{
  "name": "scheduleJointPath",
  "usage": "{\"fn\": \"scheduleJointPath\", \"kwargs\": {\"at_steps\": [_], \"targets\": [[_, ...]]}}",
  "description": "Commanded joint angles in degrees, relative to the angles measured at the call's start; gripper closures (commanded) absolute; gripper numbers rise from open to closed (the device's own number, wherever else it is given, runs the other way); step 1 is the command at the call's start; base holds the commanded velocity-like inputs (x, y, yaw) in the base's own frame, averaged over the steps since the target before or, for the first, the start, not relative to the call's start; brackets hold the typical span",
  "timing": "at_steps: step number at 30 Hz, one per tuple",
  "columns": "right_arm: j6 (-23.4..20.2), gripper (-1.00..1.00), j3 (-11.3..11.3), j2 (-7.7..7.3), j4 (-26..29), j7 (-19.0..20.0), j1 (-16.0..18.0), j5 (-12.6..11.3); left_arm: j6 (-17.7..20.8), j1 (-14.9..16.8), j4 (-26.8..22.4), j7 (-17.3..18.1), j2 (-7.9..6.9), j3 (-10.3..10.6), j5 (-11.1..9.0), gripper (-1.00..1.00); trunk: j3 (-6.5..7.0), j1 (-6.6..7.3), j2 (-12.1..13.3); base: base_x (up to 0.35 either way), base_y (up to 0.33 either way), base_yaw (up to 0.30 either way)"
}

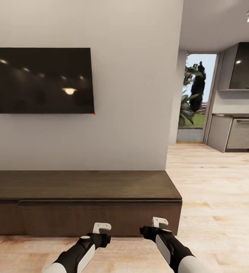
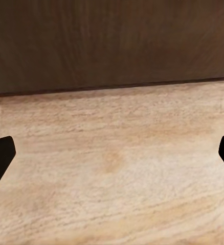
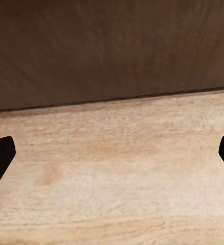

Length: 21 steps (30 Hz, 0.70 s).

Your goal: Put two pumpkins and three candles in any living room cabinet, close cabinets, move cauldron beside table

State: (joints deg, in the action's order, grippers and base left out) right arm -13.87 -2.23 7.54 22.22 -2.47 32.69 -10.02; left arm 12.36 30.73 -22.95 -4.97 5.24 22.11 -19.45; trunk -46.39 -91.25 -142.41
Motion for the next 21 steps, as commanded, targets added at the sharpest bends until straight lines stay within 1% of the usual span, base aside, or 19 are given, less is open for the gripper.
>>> {"fn": "scheduleJointPath", "kwargs": {"at_steps": [1, 12, 21], "targets": [[-0.3, -1.00, -0.1, -0.02, 0.2, -0.2, 0.0, -0.7, 0.3, 0.0, -0.1, -0.5, -0.05, 0.5, -0.6, -1.00, -0.07, 0.01, 0.0, 0.000, 0.000, 0.000], [-0.6, -1.00, -0.2, -0.05, 0.0, 0.2, -0.1, -1.1, -0.1, 0.0, -0.3, -0.7, -0.05, 0.5, -0.6, -1.00, -0.07, 0.01, 0.0, 0.000, 0.000, 0.015], [-0.7, -1.00, -0.6, 0.09, -0.2, 0.1, 0.0, -0.6, -0.4, 0.0, -0.2, -1.0, -0.05, 0.4, -0.7, -1.00, -0.23, 0.01, 0.0, 0.000, 0.000, 0.232]]}}
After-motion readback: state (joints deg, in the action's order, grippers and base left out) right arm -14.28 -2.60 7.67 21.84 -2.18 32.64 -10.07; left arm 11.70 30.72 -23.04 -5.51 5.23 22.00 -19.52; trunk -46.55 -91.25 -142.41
